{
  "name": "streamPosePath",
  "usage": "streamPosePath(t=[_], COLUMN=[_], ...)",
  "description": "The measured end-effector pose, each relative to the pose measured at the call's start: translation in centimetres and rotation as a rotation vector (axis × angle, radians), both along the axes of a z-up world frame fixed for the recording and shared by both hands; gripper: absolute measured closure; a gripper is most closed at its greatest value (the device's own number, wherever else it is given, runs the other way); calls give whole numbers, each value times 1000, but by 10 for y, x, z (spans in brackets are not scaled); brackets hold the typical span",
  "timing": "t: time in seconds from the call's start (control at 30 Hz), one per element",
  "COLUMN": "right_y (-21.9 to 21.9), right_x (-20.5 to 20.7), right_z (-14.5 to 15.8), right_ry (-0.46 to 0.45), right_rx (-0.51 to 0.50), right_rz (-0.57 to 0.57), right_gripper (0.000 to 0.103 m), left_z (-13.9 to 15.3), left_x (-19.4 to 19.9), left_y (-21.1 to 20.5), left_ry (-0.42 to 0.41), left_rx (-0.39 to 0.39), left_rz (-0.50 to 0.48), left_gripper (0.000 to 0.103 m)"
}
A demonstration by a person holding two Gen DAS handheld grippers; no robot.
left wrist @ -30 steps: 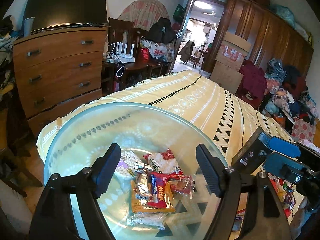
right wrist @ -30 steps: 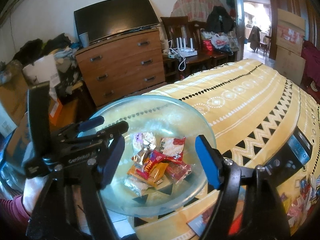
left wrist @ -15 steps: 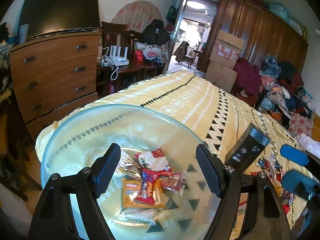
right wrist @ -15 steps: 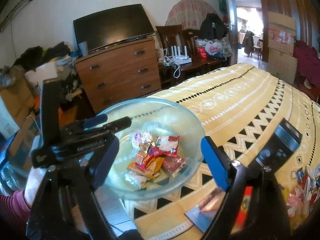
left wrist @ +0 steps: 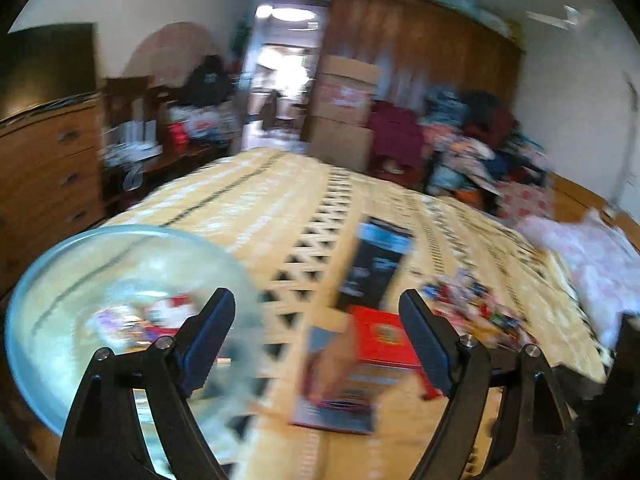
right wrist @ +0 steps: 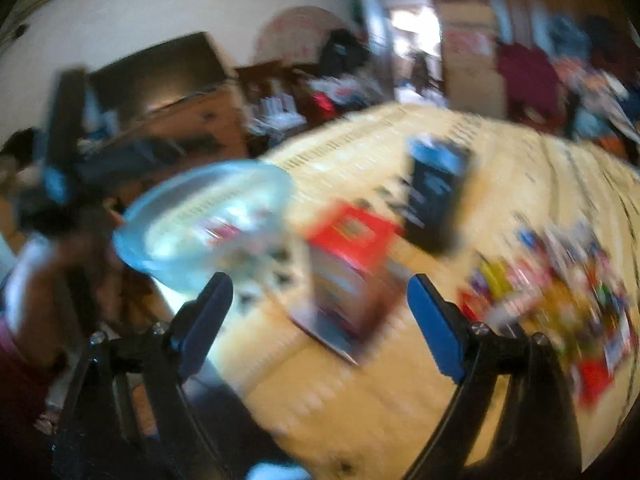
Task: Organize snacks
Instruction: 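Move both tools back over the snack pile and grasp another red Milk bar with the right tool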
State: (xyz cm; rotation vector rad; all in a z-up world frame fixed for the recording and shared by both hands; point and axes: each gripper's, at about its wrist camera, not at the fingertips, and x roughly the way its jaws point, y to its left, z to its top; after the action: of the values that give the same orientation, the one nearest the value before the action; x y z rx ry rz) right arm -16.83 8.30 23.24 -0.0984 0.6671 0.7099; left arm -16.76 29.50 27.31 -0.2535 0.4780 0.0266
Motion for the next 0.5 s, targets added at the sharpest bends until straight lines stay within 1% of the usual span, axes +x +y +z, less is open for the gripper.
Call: streamPosePath(t=[0.03,0.1,0.17,0.27,0.3,0.33,0.37,0.4,0.43,0.5], right_y=[-13,-45,-63,-83,-85,-88,-89,-85,-85,-71], right_x=[4,18,35,72,91,103,116,133,141,167], right_z=[-9,-35,-53,-78,-86,-93,-100,-105,-111,-120], right_ry=[22,84,130,223,263,287,309,332,346,359], right_rx=[-19,-43,-76,-45,-15,9,30,42,49,37], right_rz=[-34,-105,-153,-193,-208,-218,-227,-231,-229,-224], right_gripper=[14,19,20,23,26,33,37,37,37,37], left_z=[1,2,1,-2,-3,-4,-6,-6,-6,-8], left_x=[0,4,10,20,23,25,26,28,29,33], left_y=[-13,-39,-58,-76,-81,-85,-88,-88,-87,-86], left_ry=[-3,-2,9,31,37,42,46,49,53,58], left_rx=[-2,-15,-29,-38,-37,-35,-29,-26,-24,-25], left_rz=[-30,-101,-143,-181,-186,-187,-187,-185,-182,-176], left_gripper=[18,18,18,18,18,18,18,18,18,18])
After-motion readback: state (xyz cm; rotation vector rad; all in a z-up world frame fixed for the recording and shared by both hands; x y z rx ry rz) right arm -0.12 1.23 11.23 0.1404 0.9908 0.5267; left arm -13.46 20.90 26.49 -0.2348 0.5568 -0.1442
